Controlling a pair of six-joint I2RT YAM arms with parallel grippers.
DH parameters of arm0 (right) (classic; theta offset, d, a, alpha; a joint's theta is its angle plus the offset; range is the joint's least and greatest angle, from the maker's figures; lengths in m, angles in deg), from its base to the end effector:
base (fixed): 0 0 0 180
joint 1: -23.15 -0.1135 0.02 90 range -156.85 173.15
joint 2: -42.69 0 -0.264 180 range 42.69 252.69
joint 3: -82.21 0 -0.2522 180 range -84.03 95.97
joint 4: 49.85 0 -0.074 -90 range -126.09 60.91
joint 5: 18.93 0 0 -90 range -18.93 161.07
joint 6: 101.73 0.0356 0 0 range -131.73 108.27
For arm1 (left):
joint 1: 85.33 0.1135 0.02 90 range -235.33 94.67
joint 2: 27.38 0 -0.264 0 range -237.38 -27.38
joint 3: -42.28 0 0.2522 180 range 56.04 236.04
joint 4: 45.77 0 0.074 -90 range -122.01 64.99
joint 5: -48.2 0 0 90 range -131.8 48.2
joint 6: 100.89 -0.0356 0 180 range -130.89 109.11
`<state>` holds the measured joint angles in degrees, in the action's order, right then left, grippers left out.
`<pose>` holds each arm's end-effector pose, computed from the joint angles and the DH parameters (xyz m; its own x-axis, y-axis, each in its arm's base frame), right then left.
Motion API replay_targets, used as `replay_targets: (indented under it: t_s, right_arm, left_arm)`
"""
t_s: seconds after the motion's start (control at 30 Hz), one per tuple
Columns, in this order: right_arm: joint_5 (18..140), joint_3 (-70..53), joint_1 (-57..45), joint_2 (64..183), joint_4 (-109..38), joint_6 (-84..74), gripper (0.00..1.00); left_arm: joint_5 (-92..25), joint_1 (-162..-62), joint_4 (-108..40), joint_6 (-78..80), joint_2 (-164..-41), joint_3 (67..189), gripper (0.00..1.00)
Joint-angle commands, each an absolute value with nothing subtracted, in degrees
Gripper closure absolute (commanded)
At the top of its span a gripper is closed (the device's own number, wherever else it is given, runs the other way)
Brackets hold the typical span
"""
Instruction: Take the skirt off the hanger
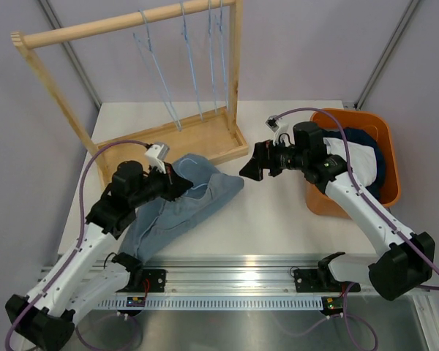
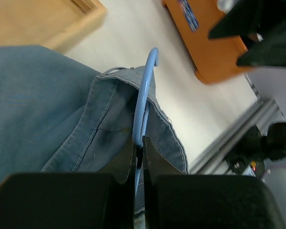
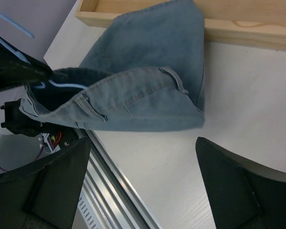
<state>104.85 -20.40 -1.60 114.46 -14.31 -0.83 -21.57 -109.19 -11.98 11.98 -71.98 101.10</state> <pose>0.2443 0.1344 0.3373 -0.5934 -0.1005 -0.7986 -0.6858 0.5826 0.4362 0.1575 -0.0831 0.3248 -0.5456 -0.1574 -0.8231 0.5052 0.7219 -0.4729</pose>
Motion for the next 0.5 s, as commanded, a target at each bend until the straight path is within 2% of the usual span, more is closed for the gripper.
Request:
replay_targets:
  t_s: [0.0, 0.13, 0.27, 0.47]
  right_arm:
    - [103.75, -17.85, -2.07, 115.63, -13.95, 4.79, 0.01]
    - [105.87, -16.80, -2.07, 118.45, -11.22, 2.35, 0.01]
    - [110.87, -14.60, -1.99, 122.23, -4.74, -2.05, 0.01]
    - [119.85, -12.85, -1.99, 125.05, 1.60, -6.98, 0.00]
  left_arm:
    - [-21.66, -117.37, -23.39, 13.81, -73.60, 99.29, 1.00]
    - [-25.69, -125.48, -27.09, 7.67, -75.45, 99.10, 1.00]
    - [-31.15, -134.70, -23.94, -4.11, -77.73, 102.35, 1.00]
    - [-39.50, -140.51, -18.57, -15.19, -82.39, 109.29, 1.00]
